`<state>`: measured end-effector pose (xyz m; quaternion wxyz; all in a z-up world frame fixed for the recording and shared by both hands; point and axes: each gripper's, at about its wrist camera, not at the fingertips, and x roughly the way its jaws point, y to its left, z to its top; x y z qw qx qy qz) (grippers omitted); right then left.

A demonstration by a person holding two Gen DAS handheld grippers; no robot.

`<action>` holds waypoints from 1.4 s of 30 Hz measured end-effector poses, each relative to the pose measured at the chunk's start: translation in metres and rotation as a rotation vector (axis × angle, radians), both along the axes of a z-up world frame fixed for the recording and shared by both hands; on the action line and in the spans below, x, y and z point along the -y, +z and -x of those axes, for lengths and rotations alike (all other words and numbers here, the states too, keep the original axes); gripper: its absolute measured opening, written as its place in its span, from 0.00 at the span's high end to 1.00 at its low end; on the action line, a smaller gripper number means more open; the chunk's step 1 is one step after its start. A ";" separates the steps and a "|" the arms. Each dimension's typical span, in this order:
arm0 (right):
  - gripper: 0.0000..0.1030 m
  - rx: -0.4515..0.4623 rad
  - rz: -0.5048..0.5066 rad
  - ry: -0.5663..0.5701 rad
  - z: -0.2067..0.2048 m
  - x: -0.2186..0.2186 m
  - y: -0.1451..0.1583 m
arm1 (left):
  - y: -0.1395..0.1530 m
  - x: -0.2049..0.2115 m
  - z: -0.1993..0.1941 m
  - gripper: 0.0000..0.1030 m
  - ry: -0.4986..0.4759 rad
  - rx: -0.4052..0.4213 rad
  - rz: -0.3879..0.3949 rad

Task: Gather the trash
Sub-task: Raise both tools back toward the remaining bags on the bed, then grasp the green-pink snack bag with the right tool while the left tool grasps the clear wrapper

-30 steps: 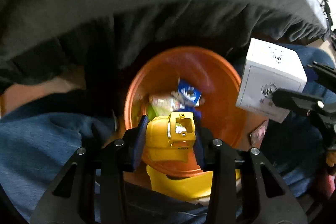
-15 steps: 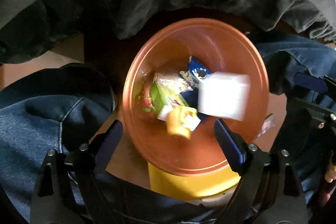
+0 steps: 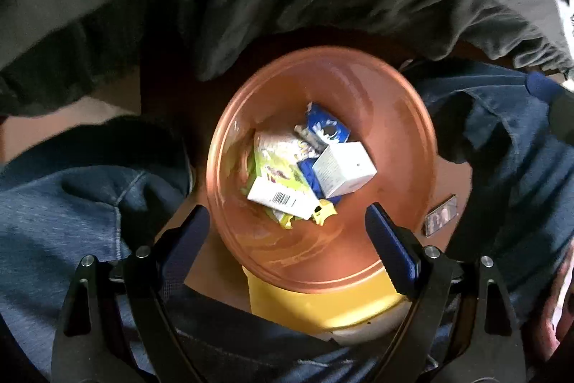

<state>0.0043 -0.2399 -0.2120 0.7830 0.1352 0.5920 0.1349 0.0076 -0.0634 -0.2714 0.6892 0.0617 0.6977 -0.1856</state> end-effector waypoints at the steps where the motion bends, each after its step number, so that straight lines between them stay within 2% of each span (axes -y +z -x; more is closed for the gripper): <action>1: 0.20 0.023 -0.002 0.008 -0.002 -0.001 0.009 | 0.008 0.001 0.000 0.17 -0.009 0.021 0.010; 3: 0.20 0.069 -0.005 0.023 -0.006 -0.002 0.027 | 0.026 0.003 -0.001 0.17 -0.023 0.069 0.045; 6: 0.20 0.195 -0.003 0.052 -0.010 -0.002 0.068 | 0.060 0.000 -0.003 0.17 -0.026 0.170 0.124; 9: 0.18 0.315 -0.026 0.068 -0.018 0.001 0.106 | 0.099 -0.007 -0.004 0.16 -0.019 0.297 0.172; 11: 0.12 0.413 0.001 0.063 -0.030 0.005 0.132 | 0.128 -0.014 -0.006 0.16 -0.012 0.404 0.201; 15: 0.07 0.608 0.117 0.047 -0.076 0.014 0.174 | 0.164 -0.027 -0.018 0.12 0.033 0.543 0.235; 18: 0.07 0.674 0.187 0.064 -0.131 0.018 0.197 | 0.183 -0.037 -0.035 0.12 0.076 0.604 0.251; 24: 0.05 0.632 0.260 0.069 -0.262 0.017 0.221 | 0.205 -0.053 -0.081 0.12 0.146 0.642 0.273; 28: 0.05 0.552 0.322 0.091 -0.340 0.008 0.211 | 0.210 -0.061 -0.101 0.12 0.165 0.660 0.274; 33: 0.05 0.471 0.453 0.133 -0.395 -0.003 0.185 | 0.211 -0.068 -0.125 0.12 0.184 0.653 0.261; 34: 0.11 0.455 0.474 0.153 -0.402 -0.007 0.179 | 0.210 -0.069 -0.129 0.12 0.187 0.649 0.258; 36: 0.38 0.400 0.489 0.191 -0.414 -0.012 0.166 | 0.209 -0.070 -0.137 0.12 0.196 0.643 0.252; 37: 0.58 0.374 0.502 0.197 -0.417 -0.012 0.160 | 0.209 -0.071 -0.141 0.12 0.200 0.638 0.251; 38: 0.69 0.362 0.522 0.196 -0.417 -0.012 0.156 | 0.208 -0.071 -0.144 0.12 0.202 0.633 0.253; 39: 0.70 0.367 0.516 0.203 -0.414 -0.011 0.155 | 0.208 -0.071 -0.147 0.12 0.206 0.628 0.256; 40: 0.80 0.374 0.498 0.215 -0.410 -0.012 0.156 | 0.209 -0.072 -0.150 0.12 0.210 0.625 0.261; 41: 0.85 0.387 0.496 0.216 -0.405 -0.010 0.158 | 0.209 -0.071 -0.153 0.12 0.209 0.623 0.266; 42: 0.87 0.405 0.496 0.201 -0.400 -0.007 0.161 | 0.210 -0.071 -0.156 0.12 0.207 0.621 0.268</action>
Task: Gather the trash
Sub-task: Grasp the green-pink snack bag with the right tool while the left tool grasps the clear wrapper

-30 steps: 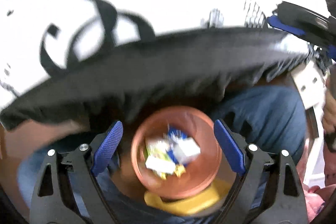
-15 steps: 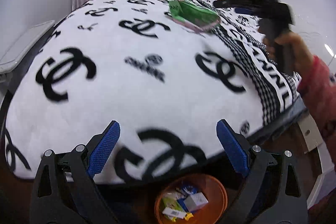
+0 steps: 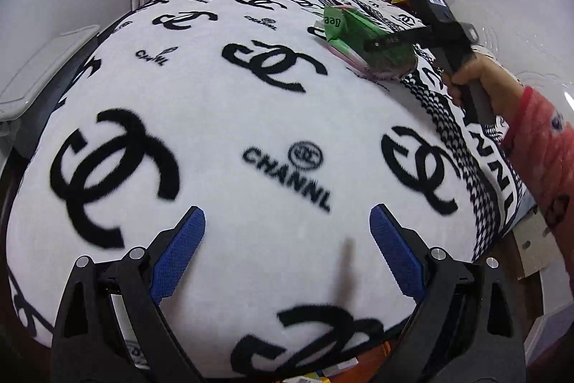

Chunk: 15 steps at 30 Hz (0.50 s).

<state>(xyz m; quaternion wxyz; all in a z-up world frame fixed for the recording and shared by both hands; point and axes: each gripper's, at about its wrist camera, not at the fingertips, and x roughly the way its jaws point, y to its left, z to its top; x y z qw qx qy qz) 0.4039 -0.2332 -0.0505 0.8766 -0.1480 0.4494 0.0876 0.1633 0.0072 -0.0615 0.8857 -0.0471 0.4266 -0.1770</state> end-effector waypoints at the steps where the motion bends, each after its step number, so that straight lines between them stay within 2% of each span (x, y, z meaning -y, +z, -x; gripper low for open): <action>1: 0.89 0.017 -0.011 -0.010 0.004 0.002 0.004 | 0.002 0.001 -0.003 0.12 0.001 0.004 -0.001; 6: 0.90 0.112 -0.115 -0.086 0.041 0.035 0.037 | 0.021 0.015 -0.025 0.12 -0.019 0.057 -0.020; 10: 0.89 0.181 -0.214 -0.121 0.090 0.074 0.061 | 0.039 0.046 -0.072 0.12 -0.092 0.078 -0.036; 12: 0.89 0.200 -0.260 -0.132 0.116 0.092 0.066 | 0.044 0.064 -0.102 0.12 -0.124 0.050 -0.020; 15: 0.89 0.223 -0.271 -0.140 0.146 0.109 0.065 | 0.046 0.091 -0.154 0.12 -0.127 -0.049 0.078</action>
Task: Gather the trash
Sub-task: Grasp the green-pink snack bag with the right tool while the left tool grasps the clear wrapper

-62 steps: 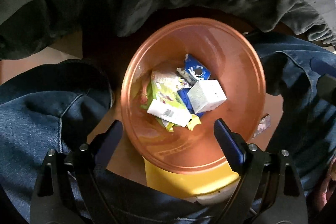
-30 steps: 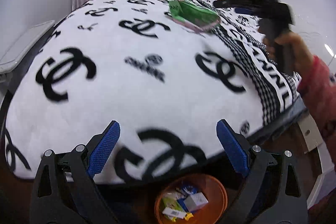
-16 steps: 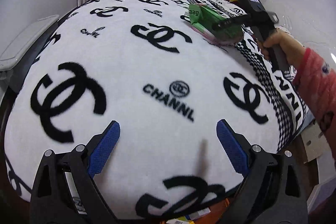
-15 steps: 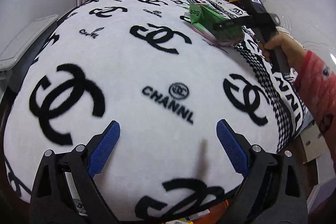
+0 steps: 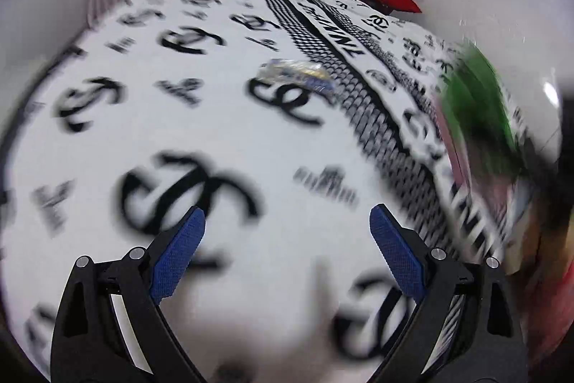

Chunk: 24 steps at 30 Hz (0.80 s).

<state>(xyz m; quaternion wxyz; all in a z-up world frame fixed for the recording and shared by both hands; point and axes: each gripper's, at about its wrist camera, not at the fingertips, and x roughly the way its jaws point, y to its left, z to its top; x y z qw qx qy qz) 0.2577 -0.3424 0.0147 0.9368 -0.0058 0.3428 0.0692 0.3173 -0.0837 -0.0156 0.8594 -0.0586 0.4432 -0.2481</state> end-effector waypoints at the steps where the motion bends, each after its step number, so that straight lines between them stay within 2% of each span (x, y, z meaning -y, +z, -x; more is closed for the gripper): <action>1: 0.89 0.002 -0.013 -0.006 0.010 0.007 -0.002 | 0.000 0.009 -0.018 0.12 0.025 -0.029 0.018; 5: 0.89 0.020 -0.051 -0.029 0.040 0.030 -0.008 | -0.003 0.047 -0.091 0.12 0.130 -0.143 0.094; 10: 0.89 0.062 -0.121 -0.041 0.074 0.042 -0.017 | -0.016 0.083 -0.163 0.12 0.272 -0.245 0.162; 14: 0.89 0.091 -0.169 -0.030 0.098 0.040 -0.027 | -0.047 0.103 -0.198 0.12 0.384 -0.369 0.163; 17: 0.89 0.094 -0.196 -0.020 0.110 0.038 -0.034 | -0.059 0.109 -0.199 0.14 0.453 -0.372 0.115; 18: 0.89 0.094 -0.202 -0.023 0.114 0.037 -0.036 | -0.058 0.108 -0.195 0.25 0.470 -0.360 0.094; 19: 0.89 0.094 -0.206 -0.030 0.118 0.036 -0.038 | -0.056 0.107 -0.193 0.32 0.481 -0.351 0.068; 21: 0.89 0.094 -0.212 -0.040 0.126 0.031 -0.042 | -0.053 0.106 -0.190 0.58 0.478 -0.340 0.042; 24: 0.89 0.095 -0.199 -0.032 0.144 0.017 -0.044 | -0.047 0.097 -0.182 0.78 0.455 -0.337 0.067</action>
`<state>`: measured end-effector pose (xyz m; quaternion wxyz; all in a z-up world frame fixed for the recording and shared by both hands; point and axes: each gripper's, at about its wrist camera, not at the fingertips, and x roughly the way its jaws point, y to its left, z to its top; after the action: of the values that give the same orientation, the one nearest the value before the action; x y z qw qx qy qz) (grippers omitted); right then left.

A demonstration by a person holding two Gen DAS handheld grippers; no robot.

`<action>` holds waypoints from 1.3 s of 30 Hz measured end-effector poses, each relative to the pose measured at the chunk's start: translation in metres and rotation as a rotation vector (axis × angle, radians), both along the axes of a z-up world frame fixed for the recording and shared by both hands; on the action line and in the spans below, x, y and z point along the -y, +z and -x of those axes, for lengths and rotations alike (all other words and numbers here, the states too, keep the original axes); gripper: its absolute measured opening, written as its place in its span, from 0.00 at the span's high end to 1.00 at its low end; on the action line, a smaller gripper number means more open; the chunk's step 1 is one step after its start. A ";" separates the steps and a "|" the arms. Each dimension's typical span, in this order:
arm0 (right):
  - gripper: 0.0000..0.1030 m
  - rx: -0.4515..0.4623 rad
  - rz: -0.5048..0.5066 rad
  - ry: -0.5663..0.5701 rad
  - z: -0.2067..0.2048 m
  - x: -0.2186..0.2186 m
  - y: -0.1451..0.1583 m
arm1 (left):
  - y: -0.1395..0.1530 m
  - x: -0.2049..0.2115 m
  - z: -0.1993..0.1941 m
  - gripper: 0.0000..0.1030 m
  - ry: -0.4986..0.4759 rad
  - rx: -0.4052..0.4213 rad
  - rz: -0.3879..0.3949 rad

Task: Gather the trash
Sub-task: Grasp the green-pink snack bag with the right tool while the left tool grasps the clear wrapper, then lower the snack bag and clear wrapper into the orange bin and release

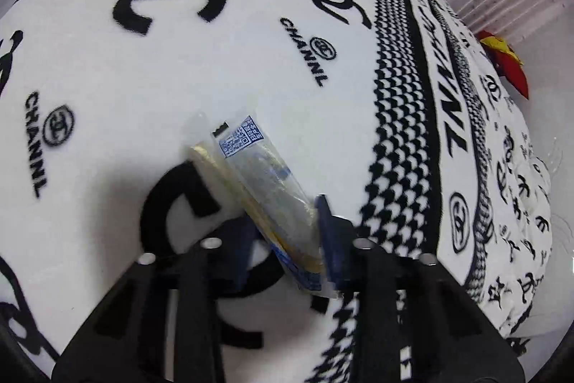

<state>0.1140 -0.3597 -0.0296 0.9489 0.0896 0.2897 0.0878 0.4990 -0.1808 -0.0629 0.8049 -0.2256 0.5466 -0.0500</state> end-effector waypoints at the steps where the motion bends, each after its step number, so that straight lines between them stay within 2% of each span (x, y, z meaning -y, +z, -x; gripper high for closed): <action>1: 0.89 0.002 0.015 -0.001 0.007 -0.005 0.000 | 0.003 -0.003 0.004 0.80 -0.007 0.008 0.009; 5: 0.89 -0.021 0.014 0.013 0.035 -0.023 -0.004 | 0.021 -0.010 0.027 0.84 -0.057 0.067 -0.001; 8: 0.89 -0.026 0.030 0.016 0.059 -0.036 -0.007 | 0.042 -0.018 0.060 0.84 -0.120 0.127 -0.034; 14: 0.89 -0.073 0.015 0.014 0.105 -0.056 -0.023 | 0.091 -0.051 0.182 0.84 -0.280 0.288 -0.127; 18: 0.89 -0.124 -0.004 0.008 0.135 -0.067 -0.044 | 0.100 -0.073 0.272 0.84 -0.373 0.330 -0.176; 22: 0.89 -0.180 -0.003 -0.004 0.166 -0.076 -0.068 | 0.088 -0.095 0.355 0.84 -0.451 0.332 -0.202; 26: 0.89 -0.216 0.002 -0.003 0.192 -0.086 -0.084 | 0.075 -0.111 0.412 0.84 -0.481 0.324 -0.197; 29: 0.89 -0.221 0.021 -0.004 0.206 -0.092 -0.089 | 0.055 -0.126 0.449 0.84 -0.489 0.295 -0.218; 33: 0.89 -0.225 0.047 -0.024 0.217 -0.096 -0.093 | 0.023 -0.140 0.479 0.84 -0.486 0.237 -0.242; 39: 0.89 -0.239 0.055 -0.035 0.216 -0.101 -0.101 | -0.048 -0.145 0.499 0.84 -0.490 0.110 -0.279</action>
<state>-0.1024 -0.2585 -0.1303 0.9111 0.0784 0.4013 0.0520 0.0002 -0.0356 -0.1107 0.8206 0.0290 0.5418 -0.1795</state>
